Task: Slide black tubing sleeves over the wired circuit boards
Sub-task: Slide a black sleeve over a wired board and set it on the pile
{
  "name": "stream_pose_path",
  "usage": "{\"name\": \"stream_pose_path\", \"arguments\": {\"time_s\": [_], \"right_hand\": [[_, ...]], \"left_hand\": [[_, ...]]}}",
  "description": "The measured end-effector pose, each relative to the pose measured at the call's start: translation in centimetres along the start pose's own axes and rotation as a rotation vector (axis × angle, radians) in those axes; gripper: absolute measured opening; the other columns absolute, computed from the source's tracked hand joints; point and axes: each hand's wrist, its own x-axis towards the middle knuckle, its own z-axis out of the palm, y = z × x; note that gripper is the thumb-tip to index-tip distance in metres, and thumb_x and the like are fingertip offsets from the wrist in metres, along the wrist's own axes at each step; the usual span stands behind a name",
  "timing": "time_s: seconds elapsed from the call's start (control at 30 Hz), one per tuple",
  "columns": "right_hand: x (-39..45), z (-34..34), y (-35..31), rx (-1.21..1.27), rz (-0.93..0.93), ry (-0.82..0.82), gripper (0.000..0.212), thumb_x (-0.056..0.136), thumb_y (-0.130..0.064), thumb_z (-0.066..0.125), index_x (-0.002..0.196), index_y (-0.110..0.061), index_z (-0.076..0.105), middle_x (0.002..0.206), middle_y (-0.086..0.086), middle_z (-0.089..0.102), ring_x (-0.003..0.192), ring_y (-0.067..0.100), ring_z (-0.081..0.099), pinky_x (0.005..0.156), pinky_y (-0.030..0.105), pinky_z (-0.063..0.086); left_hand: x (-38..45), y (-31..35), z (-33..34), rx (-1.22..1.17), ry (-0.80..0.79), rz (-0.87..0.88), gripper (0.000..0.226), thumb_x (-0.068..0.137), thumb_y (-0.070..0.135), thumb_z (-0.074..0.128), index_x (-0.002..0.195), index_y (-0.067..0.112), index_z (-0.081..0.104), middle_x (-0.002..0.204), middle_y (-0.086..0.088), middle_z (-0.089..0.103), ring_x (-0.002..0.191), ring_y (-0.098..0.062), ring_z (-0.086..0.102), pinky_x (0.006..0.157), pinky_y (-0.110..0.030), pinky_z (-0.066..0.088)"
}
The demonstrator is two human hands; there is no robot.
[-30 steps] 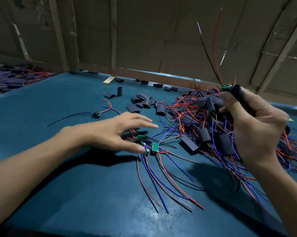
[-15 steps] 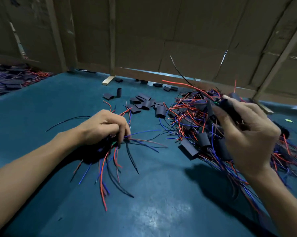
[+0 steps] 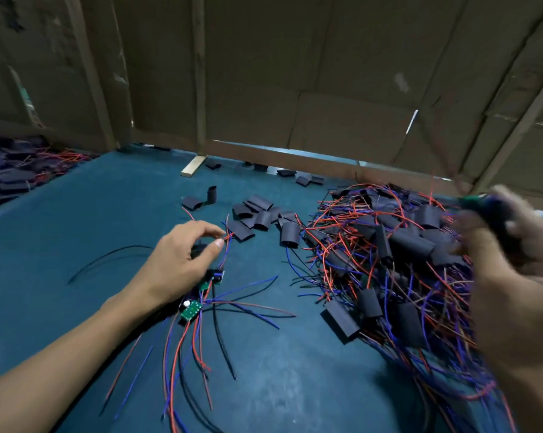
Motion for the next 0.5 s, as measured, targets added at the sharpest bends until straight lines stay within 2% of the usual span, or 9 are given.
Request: {"name": "stream_pose_path", "arguments": {"time_s": [0.07, 0.13, 0.2, 0.27, 0.33, 0.4, 0.43, 0.5], "right_hand": [[2.4, -0.6, -0.4, 0.025, 0.097, -0.055, 0.043, 0.088, -0.054, 0.065, 0.125, -0.032, 0.062, 0.101, -0.031, 0.063, 0.082, -0.02, 0.059, 0.082, 0.006, 0.043], [5.3, -1.0, -0.1, -0.016, 0.084, -0.231, 0.024, 0.093, -0.048, 0.061, 0.117, -0.044, 0.059, 0.099, -0.033, 0.06, 0.081, -0.022, 0.056, 0.08, 0.004, 0.042], [8.4, -0.9, 0.8, -0.086, 0.107, -0.201, 0.021, 0.097, -0.038, 0.059, 0.117, -0.038, 0.06, 0.104, -0.023, 0.061, 0.082, -0.015, 0.055, 0.08, 0.013, 0.044], [11.4, -0.6, 1.3, -0.226, 0.1, -0.214, 0.025, 0.097, -0.031, 0.057, 0.121, -0.029, 0.061, 0.101, -0.015, 0.06, 0.08, -0.007, 0.053, 0.072, 0.016, 0.044], [13.3, -0.7, 1.9, -0.349, 0.164, -0.244, 0.035, 0.089, -0.039, 0.06, 0.122, -0.028, 0.067, 0.097, -0.011, 0.063, 0.08, 0.003, 0.057, 0.073, 0.026, 0.049], [13.5, -0.7, 2.3, -0.436, 0.237, -0.228, 0.041, 0.078, -0.049, 0.064, 0.115, -0.034, 0.072, 0.101, -0.004, 0.073, 0.088, 0.016, 0.065, 0.084, 0.041, 0.053], [13.0, -0.6, 2.5, -0.471, 0.271, -0.229, 0.041, 0.074, -0.049, 0.067, 0.113, -0.035, 0.074, 0.101, -0.002, 0.075, 0.092, 0.019, 0.067, 0.088, 0.041, 0.054], [11.5, 0.3, 3.2, -0.55, 0.332, -0.305, 0.035, 0.077, -0.04, 0.075, 0.11, -0.029, 0.077, 0.095, 0.002, 0.076, 0.089, 0.02, 0.066, 0.083, 0.033, 0.05]], "left_hand": [[0.0, 0.2, 0.0, 0.022, -0.017, 0.012, 0.011, 0.095, 0.024, 0.066, 0.104, 0.022, 0.07, 0.102, 0.019, 0.065, 0.103, -0.01, 0.06, 0.091, -0.023, 0.041], [0.0, 0.3, -0.1, 0.031, -0.032, -0.008, 0.019, 0.09, 0.033, 0.061, 0.103, 0.023, 0.07, 0.101, 0.02, 0.065, 0.103, -0.01, 0.059, 0.091, -0.025, 0.041], [0.0, 0.4, -0.1, 0.014, -0.033, -0.029, 0.019, 0.089, 0.034, 0.062, 0.102, 0.024, 0.071, 0.101, 0.021, 0.066, 0.101, -0.009, 0.06, 0.09, -0.026, 0.042], [0.1, 0.4, 0.0, -0.001, -0.014, -0.052, 0.008, 0.093, 0.026, 0.069, 0.101, 0.025, 0.071, 0.101, 0.023, 0.067, 0.1, -0.009, 0.061, 0.09, -0.027, 0.044], [0.2, 0.4, 0.1, -0.006, -0.009, -0.079, 0.008, 0.092, 0.02, 0.071, 0.099, 0.025, 0.071, 0.1, 0.022, 0.068, 0.1, -0.009, 0.062, 0.09, -0.027, 0.045], [0.2, 0.5, 0.1, 0.039, -0.04, -0.063, 0.007, 0.093, 0.026, 0.069, 0.098, 0.023, 0.072, 0.097, 0.019, 0.069, 0.098, -0.009, 0.062, 0.09, -0.029, 0.045], [0.2, 0.7, 0.1, 0.077, -0.073, -0.049, 0.014, 0.091, 0.032, 0.065, 0.097, 0.022, 0.072, 0.095, 0.018, 0.069, 0.095, -0.009, 0.062, 0.091, -0.031, 0.045], [0.2, 1.1, 0.2, 0.125, -0.127, -0.052, 0.023, 0.085, 0.038, 0.059, 0.095, 0.023, 0.073, 0.091, 0.017, 0.07, 0.091, -0.01, 0.063, 0.093, -0.038, 0.046]]}}
